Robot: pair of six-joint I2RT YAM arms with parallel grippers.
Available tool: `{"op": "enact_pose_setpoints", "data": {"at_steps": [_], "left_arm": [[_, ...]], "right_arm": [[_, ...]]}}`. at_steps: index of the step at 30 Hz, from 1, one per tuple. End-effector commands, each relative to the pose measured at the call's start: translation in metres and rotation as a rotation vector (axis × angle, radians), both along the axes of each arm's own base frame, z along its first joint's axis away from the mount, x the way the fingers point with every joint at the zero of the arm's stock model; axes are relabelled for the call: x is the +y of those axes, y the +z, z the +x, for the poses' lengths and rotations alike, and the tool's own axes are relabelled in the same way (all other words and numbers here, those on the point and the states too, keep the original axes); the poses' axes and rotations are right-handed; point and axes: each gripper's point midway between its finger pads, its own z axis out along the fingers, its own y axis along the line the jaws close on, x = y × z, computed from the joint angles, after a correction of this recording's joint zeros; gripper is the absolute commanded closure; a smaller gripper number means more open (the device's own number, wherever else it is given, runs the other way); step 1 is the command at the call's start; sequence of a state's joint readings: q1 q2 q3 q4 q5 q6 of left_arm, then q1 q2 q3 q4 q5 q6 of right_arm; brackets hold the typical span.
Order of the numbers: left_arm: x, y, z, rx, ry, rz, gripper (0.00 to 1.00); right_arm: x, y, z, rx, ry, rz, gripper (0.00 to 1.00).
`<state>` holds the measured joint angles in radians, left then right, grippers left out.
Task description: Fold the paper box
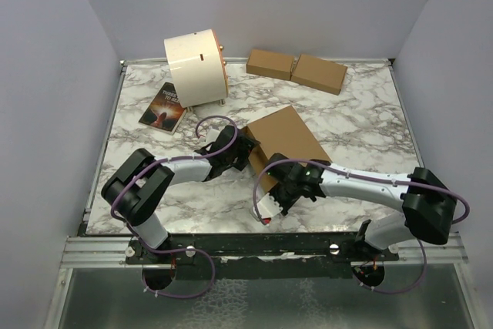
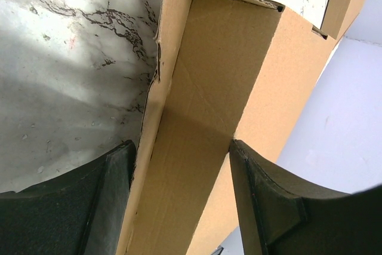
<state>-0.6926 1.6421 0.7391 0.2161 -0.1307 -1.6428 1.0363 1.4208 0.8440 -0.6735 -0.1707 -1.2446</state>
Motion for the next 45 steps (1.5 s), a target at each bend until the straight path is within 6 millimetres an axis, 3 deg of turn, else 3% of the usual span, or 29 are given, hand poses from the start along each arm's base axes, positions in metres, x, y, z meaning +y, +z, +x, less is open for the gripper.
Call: {"op": "enact_pose_setpoints", "data": {"at_steps": [1, 25, 45], "left_arm": [[0.002, -0.021, -0.011, 0.069, -0.022, 0.029, 0.36], [0.002, -0.027, -0.013, 0.08, -0.03, 0.022, 0.36], [0.001, -0.026, -0.013, 0.079, -0.032, 0.014, 0.36]], "right_arm": [[0.006, 0.0, -0.011, 0.046, 0.102, -0.03, 0.95], [0.021, 0.001, -0.018, 0.136, 0.299, -0.127, 0.94], [0.037, 0.002, -0.014, 0.168, 0.333, -0.155, 0.94]]}}
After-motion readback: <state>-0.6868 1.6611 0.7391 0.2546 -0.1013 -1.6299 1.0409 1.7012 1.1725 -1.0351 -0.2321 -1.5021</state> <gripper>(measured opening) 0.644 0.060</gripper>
